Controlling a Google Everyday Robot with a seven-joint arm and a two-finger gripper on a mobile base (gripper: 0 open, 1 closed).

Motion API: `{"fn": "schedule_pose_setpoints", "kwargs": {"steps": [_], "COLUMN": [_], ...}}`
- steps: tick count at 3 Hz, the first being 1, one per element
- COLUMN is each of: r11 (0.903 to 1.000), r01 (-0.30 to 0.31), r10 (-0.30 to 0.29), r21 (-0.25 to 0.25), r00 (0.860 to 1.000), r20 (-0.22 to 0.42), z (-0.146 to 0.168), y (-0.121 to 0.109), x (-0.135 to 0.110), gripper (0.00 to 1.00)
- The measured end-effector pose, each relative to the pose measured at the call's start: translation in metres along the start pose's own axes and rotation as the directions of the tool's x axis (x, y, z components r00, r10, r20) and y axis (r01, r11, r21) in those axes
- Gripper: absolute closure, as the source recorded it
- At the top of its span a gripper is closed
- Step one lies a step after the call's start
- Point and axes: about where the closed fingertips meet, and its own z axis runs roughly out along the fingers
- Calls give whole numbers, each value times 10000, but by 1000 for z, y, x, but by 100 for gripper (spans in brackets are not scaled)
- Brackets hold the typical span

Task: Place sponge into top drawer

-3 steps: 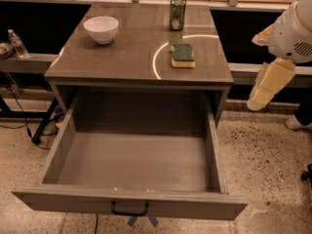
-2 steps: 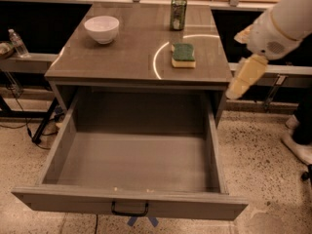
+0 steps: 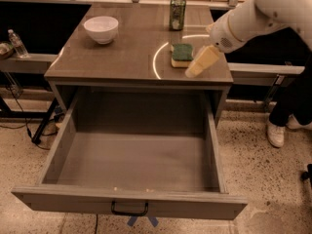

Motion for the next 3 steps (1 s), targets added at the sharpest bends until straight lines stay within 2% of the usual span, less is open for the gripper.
{"fn": "schedule_pose_setpoints", "kwargs": {"steps": [1,2,3], "r11": [9970,9928,9845], "r01": [-741,-1132,-1601], "r10": [729,1109,1571], "r21": [239,379,722], "r00": [9962,9921,9865], "r20": [482,594,456], "z": [40,60,71], "y": [-17,-21,-32], "x": [-19,-23,-11], "gripper": [0,0,0]}}
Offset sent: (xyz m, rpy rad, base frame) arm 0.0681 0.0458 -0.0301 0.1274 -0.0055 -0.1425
